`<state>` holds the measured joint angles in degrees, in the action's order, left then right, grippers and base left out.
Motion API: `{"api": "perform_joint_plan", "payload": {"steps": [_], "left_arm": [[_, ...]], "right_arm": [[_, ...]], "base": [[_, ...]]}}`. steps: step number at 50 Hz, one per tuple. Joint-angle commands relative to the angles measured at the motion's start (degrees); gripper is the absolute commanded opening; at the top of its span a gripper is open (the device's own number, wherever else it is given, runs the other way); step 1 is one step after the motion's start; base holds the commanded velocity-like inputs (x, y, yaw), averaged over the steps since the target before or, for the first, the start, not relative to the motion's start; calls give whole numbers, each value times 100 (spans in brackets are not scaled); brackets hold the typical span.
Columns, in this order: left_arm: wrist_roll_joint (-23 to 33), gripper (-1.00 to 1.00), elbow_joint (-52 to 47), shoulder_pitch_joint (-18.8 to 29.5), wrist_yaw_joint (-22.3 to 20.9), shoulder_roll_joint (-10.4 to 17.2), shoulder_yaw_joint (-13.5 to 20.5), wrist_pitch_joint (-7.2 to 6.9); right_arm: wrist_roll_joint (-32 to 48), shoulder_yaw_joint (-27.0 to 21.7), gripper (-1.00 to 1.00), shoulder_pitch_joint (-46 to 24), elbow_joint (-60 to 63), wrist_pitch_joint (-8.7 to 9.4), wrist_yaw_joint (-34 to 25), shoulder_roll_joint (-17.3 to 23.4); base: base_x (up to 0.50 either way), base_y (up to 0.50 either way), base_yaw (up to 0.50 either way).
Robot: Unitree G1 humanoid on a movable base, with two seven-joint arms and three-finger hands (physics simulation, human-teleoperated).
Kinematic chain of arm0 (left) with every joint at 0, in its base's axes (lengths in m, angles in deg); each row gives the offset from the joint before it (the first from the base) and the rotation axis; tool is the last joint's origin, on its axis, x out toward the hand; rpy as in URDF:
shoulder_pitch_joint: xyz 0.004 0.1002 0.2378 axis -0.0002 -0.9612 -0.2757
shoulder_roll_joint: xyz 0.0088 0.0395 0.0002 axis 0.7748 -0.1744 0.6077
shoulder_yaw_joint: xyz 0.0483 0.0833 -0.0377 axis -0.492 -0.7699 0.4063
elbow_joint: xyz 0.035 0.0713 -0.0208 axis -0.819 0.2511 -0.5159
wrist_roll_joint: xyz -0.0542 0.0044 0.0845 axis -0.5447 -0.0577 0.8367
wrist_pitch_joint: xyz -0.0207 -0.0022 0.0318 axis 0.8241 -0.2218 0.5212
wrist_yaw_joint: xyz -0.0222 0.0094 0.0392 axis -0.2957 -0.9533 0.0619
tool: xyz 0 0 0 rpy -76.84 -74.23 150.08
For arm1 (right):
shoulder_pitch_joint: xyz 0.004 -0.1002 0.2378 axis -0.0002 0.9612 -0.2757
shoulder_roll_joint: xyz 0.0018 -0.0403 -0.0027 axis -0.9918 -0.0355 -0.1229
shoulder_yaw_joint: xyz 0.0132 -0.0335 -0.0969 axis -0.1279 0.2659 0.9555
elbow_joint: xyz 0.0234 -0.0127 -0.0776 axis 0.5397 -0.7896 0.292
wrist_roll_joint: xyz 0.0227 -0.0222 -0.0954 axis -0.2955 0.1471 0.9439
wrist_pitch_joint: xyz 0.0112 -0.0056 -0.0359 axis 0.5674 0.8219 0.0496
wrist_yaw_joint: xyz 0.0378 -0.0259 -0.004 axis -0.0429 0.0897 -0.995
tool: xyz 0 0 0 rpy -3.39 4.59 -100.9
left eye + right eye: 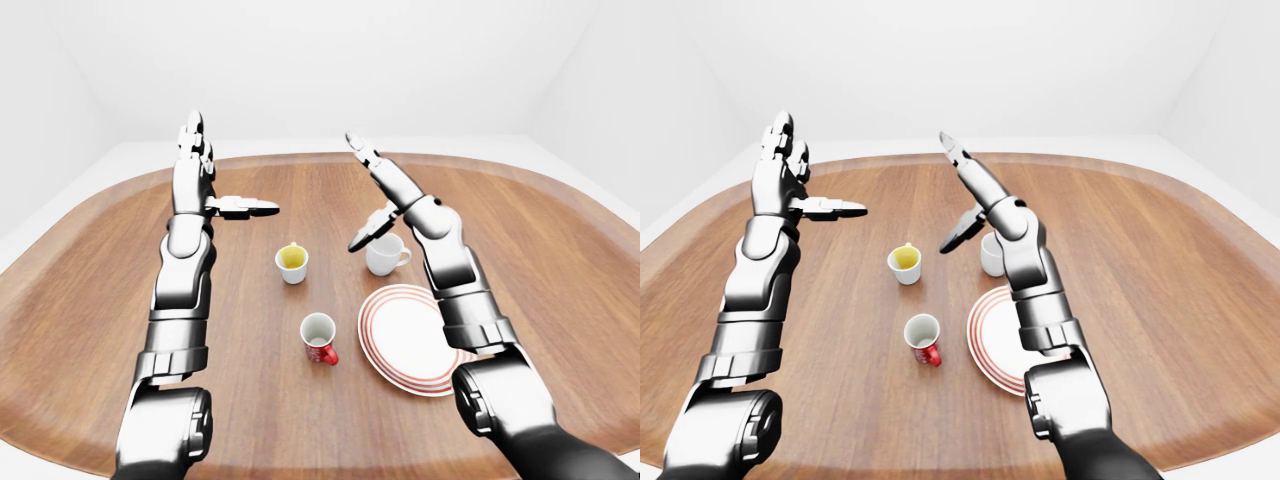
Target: Pick up the red mug and put it on the plate
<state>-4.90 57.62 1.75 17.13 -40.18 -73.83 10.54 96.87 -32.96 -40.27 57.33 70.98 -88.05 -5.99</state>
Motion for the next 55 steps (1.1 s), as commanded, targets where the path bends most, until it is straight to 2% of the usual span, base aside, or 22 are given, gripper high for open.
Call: {"api": "perform_joint_plan", "payload": {"steps": [1, 16, 27, 44, 55], "left_arm": [[11, 100, 144, 43, -2, 3, -8, 0], [31, 100, 182, 99, -11, -26, -36, 0], [29, 100, 150, 127, -13, -2, -23, 0], [37, 100, 139, 148, -22, -1, -26, 0], [25, 100, 137, 127, -34, 14, -12, 0]], "right_arm": [[798, 198, 100, -309, -638, 0, -360, -240], [1718, 480, 100, -314, -1765, 0, -224, -731], [2056, 550, 100, -237, -2275, 0, -48, -872], [2539, 714, 100, 152, -1935, 0, -352, -1100], [2683, 766, 100, 156, -2114, 0, -334, -1252]], "base": [[0, 0, 0], [0, 0, 0], [0, 0, 0], [0, 0, 0], [0, 0, 0]]}}
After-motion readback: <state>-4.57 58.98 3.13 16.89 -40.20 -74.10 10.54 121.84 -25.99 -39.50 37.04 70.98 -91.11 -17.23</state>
